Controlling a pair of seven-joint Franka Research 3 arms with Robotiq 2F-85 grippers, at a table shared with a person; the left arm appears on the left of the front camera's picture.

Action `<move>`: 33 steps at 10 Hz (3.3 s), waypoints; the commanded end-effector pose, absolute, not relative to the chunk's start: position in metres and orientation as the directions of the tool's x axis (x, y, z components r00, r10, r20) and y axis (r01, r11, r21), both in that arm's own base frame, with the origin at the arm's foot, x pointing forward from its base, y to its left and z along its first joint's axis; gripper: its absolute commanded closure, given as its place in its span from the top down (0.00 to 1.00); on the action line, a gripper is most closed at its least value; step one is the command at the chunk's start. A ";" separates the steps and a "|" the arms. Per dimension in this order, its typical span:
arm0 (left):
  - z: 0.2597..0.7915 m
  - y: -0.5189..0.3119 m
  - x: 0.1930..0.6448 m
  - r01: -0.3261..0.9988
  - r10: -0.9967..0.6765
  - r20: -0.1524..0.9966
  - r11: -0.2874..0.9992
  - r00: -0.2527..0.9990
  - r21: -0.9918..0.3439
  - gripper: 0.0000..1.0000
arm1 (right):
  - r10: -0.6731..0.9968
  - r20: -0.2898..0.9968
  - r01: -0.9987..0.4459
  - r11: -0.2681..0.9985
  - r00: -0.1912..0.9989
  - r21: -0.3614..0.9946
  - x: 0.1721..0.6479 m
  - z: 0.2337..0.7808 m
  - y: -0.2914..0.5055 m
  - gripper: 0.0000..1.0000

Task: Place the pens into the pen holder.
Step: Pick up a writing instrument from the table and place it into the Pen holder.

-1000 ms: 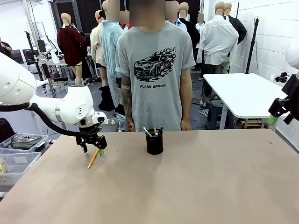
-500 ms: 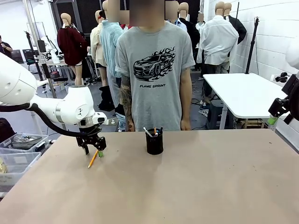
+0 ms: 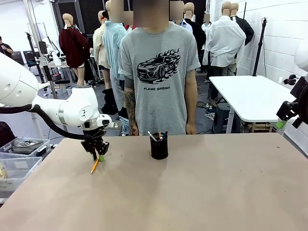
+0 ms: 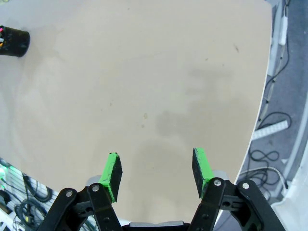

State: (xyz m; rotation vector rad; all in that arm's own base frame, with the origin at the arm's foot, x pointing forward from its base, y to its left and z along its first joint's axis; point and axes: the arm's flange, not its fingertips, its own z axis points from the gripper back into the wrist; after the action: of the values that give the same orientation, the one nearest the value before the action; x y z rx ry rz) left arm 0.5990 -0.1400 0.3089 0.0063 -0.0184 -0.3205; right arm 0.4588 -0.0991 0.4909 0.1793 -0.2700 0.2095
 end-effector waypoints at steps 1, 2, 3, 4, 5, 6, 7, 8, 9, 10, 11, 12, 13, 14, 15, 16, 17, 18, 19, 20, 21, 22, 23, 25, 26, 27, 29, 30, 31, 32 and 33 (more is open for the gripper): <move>0.293 -0.140 0.595 0.341 -0.340 -0.036 0.940 0.940 0.021 0.00 | 0.181 0.281 -0.228 0.963 0.942 0.143 0.457 0.489 -0.098 0.74; 0.292 -0.141 0.593 0.376 -0.376 -0.008 0.926 0.927 0.017 0.00 | 0.181 0.281 -0.228 0.963 0.942 0.143 0.457 0.489 -0.098 0.74; 0.294 -0.141 0.591 0.380 -0.380 -0.008 0.925 0.925 0.004 0.00 | 0.181 0.281 -0.228 0.963 0.942 0.143 0.457 0.489 -0.098 0.74; 0.295 -0.141 0.590 0.379 -0.379 0.003 0.925 0.925 -0.007 0.00 | 0.181 0.281 -0.228 0.963 0.942 0.143 0.457 0.489 -0.098 0.74; 0.297 -0.140 0.587 0.389 -0.389 0.001 0.921 0.921 -0.004 0.00 | 0.181 0.281 -0.228 0.963 0.942 0.143 0.457 0.489 -0.098 0.74; 0.306 -0.139 0.583 0.407 -0.407 0.021 0.913 0.913 -0.031 0.00 | 0.181 0.281 -0.228 0.963 0.942 0.143 0.457 0.489 -0.098 0.74; 0.325 -0.141 0.575 0.465 -0.457 0.111 0.883 0.883 -0.067 0.00 | 0.181 0.281 -0.228 0.963 0.942 0.143 0.457 0.489 -0.098 0.74; 0.348 -0.142 0.568 0.514 -0.490 0.199 0.853 0.849 -0.092 0.00 | 0.181 0.281 -0.228 0.963 0.942 0.143 0.457 0.489 -0.098 0.74; 0.375 -0.145 0.560 0.571 -0.518 0.308 0.814 0.798 -0.109 0.00 | 0.181 0.281 -0.228 0.963 0.942 0.143 0.457 0.489 -0.098 0.74; 0.395 -0.147 0.555 0.640 -0.548 0.403 0.756 0.733 -0.135 0.00 | 0.181 0.281 -0.228 0.963 0.942 0.143 0.457 0.489 -0.098 0.74; 0.416 -0.150 0.552 0.747 -0.559 0.543 0.631 0.626 -0.212 0.00 | 0.181 0.281 -0.228 0.963 0.942 0.143 0.457 0.489 -0.098 0.74; 0.425 -0.150 0.552 0.784 -0.553 0.606 0.585 0.572 -0.208 0.00 | 0.181 0.281 -0.228 0.963 0.942 0.143 0.457 0.489 -0.098 0.74; 0.433 -0.159 0.554 0.805 -0.570 0.622 0.566 0.537 -0.176 0.00 | 0.181 0.281 -0.228 0.963 0.942 0.143 0.457 0.489 -0.098 0.74; 0.432 -0.169 0.565 0.628 -0.566 0.467 0.778 0.679 0.030 0.00 | 0.181 0.281 -0.228 0.963 0.942 0.143 0.457 0.489 -0.098 0.74; 0.450 -0.183 0.558 0.736 -0.538 0.604 0.665 0.588 -0.124 0.00 | 0.181 0.281 -0.228 0.963 0.942 0.143 0.457 0.489 -0.098 0.74; 0.450 -0.183 0.558 0.736 -0.538 0.604 0.665 0.588 -0.124 0.00 | 0.181 0.281 -0.228 0.963 0.942 0.143 0.457 0.489 -0.098 0.74; 0.446 -0.177 0.560 0.729 -0.559 0.586 0.680 0.587 -0.080 0.00 | 0.181 0.281 -0.228 0.963 0.942 0.143 0.457 0.489 -0.098 0.74; 0.445 -0.182 0.560 0.768 -0.511 0.656 0.619 0.555 -0.168 0.00 | 0.181 0.281 -0.228 0.963 0.942 0.143 0.457 0.489 -0.098 0.74; 0.445 -0.185 0.560 0.792 -0.459 0.716 0.570 0.527 -0.218 0.00 | 0.181 0.281 -0.228 0.963 0.942 0.143 0.457 0.489 -0.098 0.74; 0.448 -0.189 0.559 0.816 -0.383 0.777 0.510 0.500 -0.274 0.00 | 0.181 0.281 -0.228 0.963 0.942 0.143 0.457 0.489 -0.098 0.74; 0.450 -0.192 0.564 0.825 -0.324 0.813 0.480 0.483 -0.299 0.00 | 0.181 0.281 -0.228 0.963 0.942 0.143 0.457 0.489 -0.098 0.74; 0.449 -0.199 0.572 0.824 -0.262 0.840 0.468 0.476 -0.321 0.00 | 0.181 0.281 -0.228 0.963 0.942 0.143 0.457 0.489 -0.098 0.74; 0.446 -0.213 0.579 0.830 -0.220 0.863 0.458 0.454 -0.319 0.00 | 0.181 0.281 -0.228 0.963 0.942 0.143 0.457 0.489 -0.098 0.74; 0.428 -0.246 0.589 0.863 -0.192 0.894 0.402 0.405 -0.304 0.00 | 0.181 0.281 -0.228 0.963 0.942 0.143 0.457 0.489 -0.098 0.74; 0.417 -0.258 0.591 0.867 -0.181 0.895 0.384 0.407 -0.317 0.00 | 0.181 0.281 -0.228 0.963 0.942 0.143 0.457 0.489 -0.098 0.74; 0.410 -0.267 0.591 0.876 -0.168 0.906 0.372 0.388 -0.306 0.00 | 0.181 0.281 -0.228 0.963 0.942 0.143 0.457 0.489 -0.098 0.74; 0.397 -0.281 0.585 0.898 -0.206 0.918 0.362 0.339 -0.250 0.00 | 0.181 0.281 -0.228 0.963 0.942 0.143 0.457 0.489 -0.098 0.74; 0.388 -0.284 0.588 0.900 -0.212 0.922 0.368 0.324 -0.232 0.00 | 0.181 0.281 -0.228 0.963 0.942 0.143 0.457 0.489 -0.098 0.74; 0.380 -0.285 0.590 0.906 -0.225 0.923 0.363 0.313 -0.219 0.00 | 0.181 0.281 -0.228 0.963 0.942 0.143 0.457 0.489 -0.098 0.74; 0.377 -0.281 0.595 0.907 -0.227 0.929 0.374 0.293 -0.195 0.00 | 0.181 0.281 -0.228 0.963 0.942 0.143 0.457 0.489 -0.098 0.74; 0.377 -0.278 0.598 0.909 -0.221 0.935 0.375 0.278 -0.182 0.00 | 0.181 0.281 -0.228 0.963 0.942 0.143 0.457 0.489 -0.098 0.74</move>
State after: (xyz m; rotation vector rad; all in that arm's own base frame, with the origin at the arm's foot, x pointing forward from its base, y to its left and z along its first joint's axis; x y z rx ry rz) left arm 0.5916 -0.2773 0.3793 -0.8763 -0.9222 -0.9028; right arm 0.4588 -0.0987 0.4910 0.1803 -0.2704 0.2104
